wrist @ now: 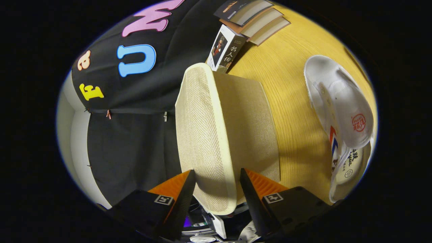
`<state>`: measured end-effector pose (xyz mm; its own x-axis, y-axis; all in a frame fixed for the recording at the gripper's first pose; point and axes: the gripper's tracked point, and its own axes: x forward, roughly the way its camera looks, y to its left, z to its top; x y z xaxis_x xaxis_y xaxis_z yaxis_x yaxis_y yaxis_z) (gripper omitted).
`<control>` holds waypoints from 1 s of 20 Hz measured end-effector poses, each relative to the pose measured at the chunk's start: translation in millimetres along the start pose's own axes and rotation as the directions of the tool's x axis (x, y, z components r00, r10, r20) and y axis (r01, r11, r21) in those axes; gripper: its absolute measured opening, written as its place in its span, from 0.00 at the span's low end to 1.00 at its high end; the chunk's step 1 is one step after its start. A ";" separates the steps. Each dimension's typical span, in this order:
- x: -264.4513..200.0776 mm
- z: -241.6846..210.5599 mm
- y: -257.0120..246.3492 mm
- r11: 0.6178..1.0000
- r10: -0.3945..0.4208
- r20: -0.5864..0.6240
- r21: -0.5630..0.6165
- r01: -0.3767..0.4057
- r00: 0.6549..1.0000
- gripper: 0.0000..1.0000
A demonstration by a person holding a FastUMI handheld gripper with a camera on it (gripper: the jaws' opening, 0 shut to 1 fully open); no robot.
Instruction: Open the storage box then place both shoes into the box .Put the left shoe in first, then the right shoe, with the right side of both shoes facing outward in a uniform manner.
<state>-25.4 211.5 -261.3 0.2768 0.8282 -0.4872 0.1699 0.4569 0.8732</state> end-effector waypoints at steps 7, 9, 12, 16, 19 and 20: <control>-9.6 2.2 9.7 0.998 -0.024 -0.006 0.059 0.024 1.000 0.40; -11.3 1.9 12.7 0.998 -0.039 0.014 0.049 0.038 0.999 0.25; -12.6 4.5 11.3 0.996 -0.086 0.028 0.039 0.084 0.996 0.10; -12.9 3.4 14.7 0.984 -0.177 0.045 0.002 0.177 0.983 0.10; -18.3 1.7 41.9 0.984 -0.155 0.071 -0.078 0.160 0.985 0.09; -20.3 2.5 55.1 0.986 -0.133 0.081 -0.093 0.141 0.988 0.05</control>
<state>-19.3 219.0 -203.2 0.3273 0.7309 -0.5989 0.1188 0.5970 0.7934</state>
